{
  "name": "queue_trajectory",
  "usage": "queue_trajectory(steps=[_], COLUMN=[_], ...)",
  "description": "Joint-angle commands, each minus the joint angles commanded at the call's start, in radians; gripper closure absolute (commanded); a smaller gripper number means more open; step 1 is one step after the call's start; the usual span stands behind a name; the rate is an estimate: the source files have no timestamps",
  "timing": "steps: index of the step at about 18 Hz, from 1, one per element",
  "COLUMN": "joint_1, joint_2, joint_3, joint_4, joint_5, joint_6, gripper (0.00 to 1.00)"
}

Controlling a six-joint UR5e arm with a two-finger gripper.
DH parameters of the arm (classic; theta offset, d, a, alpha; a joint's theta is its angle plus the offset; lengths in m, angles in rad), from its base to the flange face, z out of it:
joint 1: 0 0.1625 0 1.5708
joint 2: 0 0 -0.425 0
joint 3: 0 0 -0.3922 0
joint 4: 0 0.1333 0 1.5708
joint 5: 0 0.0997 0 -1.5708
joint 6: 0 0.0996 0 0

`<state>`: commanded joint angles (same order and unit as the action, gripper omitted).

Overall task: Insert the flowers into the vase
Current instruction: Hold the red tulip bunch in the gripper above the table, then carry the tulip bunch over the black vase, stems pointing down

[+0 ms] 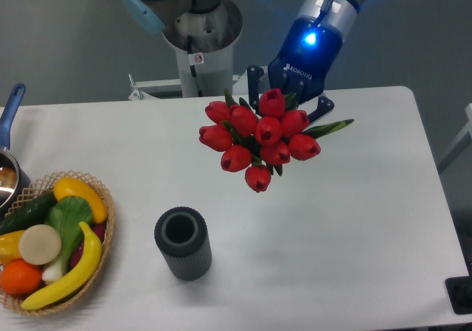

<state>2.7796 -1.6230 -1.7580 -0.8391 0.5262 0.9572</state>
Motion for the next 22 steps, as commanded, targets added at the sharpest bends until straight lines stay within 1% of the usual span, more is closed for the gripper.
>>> queue_trajectory(steps=[5, 8, 9, 11, 13, 15, 18, 19, 22], joint_1=[-0.006, -0.018, -0.031, -0.058, -0.095, -0.119, -0.130, -0.132, -0.133], joint_2=[0.006, -0.008, -0.021, -0.031, -0.061, -0.078, -0.098, -0.104, -0.129], joint_3=[-0.003, 0.015, 0.023, 0.023, 0.025, 0.026, 0.025, 0.025, 0.025], joint_4=[0.000, 0.002, 0.003, 0.024, 0.069, 0.112, 0.123, 0.123, 0.123], joint_5=[0.002, 0.002, 0.002, 0.002, 0.000, -0.011, -0.099, -0.163, -0.262], joint_6=[0.003, 0.005, 0.005, 0.006, 0.006, 0.008, 0.043, 0.072, 0.123], gripper=[0.70, 0.70, 0.70, 0.70, 0.70, 0.70, 0.70, 0.70, 0.71])
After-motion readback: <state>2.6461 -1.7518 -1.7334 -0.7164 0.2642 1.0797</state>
